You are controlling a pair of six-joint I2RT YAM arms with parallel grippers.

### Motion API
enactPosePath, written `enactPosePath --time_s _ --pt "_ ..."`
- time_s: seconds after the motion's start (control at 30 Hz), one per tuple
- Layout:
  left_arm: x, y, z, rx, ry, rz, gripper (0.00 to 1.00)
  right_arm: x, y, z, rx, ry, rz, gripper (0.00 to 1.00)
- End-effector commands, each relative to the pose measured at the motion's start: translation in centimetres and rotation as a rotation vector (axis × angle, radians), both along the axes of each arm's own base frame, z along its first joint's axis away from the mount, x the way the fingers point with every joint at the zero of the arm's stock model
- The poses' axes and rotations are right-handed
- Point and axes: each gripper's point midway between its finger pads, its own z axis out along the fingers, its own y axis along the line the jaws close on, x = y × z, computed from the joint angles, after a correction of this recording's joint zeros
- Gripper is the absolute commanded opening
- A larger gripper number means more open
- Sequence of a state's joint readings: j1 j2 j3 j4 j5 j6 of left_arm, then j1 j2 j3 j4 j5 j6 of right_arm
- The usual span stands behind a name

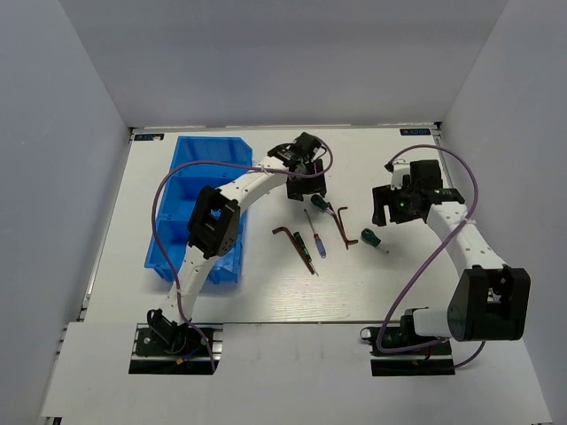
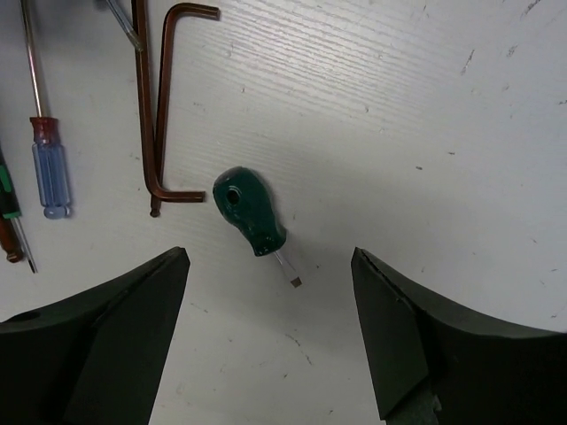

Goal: Sort the tools into containers

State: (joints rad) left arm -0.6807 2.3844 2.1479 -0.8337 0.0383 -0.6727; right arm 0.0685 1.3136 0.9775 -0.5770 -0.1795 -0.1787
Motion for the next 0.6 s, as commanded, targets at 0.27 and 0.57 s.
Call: enactPosePath --time_s 0.27,0.57 --pt "1.2 -2.0 1.8 -0.068 -0.022 0.163 0.88 0.7 0.5 0.5 0.041 -0.034 -0.033 0.82" --pt "1.9 -2.4 -1.0 -0.025 -0.013 0.197 0.76 -0.4 0.5 -0.1 0.055 -0.047 -0.045 0.82"
